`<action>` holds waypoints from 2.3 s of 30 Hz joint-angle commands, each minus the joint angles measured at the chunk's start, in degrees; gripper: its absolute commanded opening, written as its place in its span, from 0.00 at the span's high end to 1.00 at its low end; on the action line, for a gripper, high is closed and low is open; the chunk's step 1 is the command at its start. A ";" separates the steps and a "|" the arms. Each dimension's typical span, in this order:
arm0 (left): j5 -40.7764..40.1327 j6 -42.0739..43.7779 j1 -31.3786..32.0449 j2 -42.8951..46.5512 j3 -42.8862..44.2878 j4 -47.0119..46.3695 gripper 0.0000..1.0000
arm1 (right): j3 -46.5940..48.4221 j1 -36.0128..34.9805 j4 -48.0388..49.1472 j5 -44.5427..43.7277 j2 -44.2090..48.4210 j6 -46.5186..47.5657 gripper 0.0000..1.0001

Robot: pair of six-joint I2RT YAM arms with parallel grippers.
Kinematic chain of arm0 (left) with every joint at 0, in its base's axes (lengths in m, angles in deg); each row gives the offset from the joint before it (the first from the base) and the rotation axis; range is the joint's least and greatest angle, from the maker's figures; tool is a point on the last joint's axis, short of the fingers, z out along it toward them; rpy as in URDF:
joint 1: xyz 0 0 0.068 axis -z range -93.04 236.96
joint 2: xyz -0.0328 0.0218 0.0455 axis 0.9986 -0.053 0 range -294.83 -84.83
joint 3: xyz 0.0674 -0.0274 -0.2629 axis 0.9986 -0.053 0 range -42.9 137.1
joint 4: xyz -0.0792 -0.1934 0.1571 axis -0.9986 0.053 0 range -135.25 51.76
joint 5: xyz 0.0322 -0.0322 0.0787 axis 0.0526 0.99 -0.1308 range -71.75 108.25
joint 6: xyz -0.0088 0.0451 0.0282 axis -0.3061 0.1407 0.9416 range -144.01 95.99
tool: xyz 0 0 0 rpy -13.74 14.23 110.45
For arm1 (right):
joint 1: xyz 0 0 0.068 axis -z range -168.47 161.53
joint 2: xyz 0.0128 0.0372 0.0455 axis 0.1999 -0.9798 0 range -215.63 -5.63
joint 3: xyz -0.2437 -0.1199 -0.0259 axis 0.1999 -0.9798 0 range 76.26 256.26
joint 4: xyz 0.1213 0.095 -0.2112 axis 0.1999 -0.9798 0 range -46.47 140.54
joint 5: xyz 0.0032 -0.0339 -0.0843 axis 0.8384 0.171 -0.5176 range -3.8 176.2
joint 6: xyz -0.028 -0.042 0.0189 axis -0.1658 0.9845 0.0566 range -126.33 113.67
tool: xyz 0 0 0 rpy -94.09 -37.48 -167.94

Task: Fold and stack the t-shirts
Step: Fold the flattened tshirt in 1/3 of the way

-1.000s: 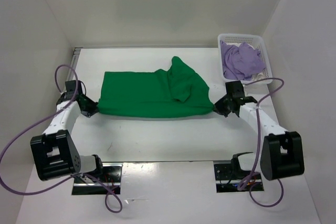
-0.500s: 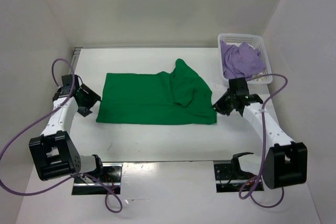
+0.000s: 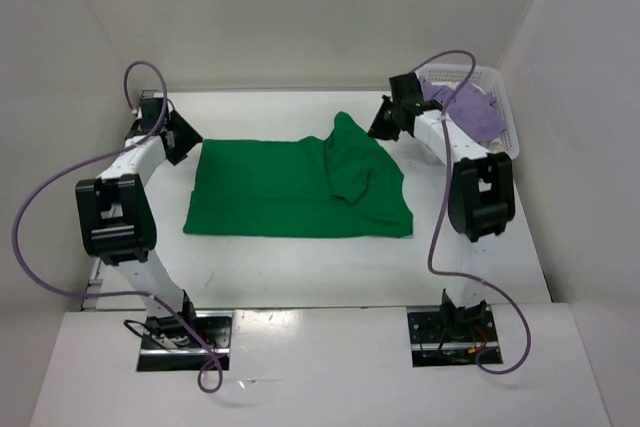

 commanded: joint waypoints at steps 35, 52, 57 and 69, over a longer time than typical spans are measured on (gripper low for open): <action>-2.01 9.26 4.06 -26.45 21.14 -4.30 0.48 | 68.13 -2.21 -2.62 6.13 -54.42 0.07 0.53; -6.76 7.59 0.47 -20.91 19.47 -3.77 1.00 | 73.67 -0.10 -9.55 -0.01 -51.00 -1.88 1.00; -6.76 7.59 -1.82 -20.91 19.47 -3.77 1.00 | 71.92 3.05 -10.35 -2.66 -48.10 -1.26 1.00; -7.90 7.06 -2.35 -22.67 20.26 -4.30 0.92 | 71.91 4.73 -12.90 -6.34 -50.12 -1.25 1.00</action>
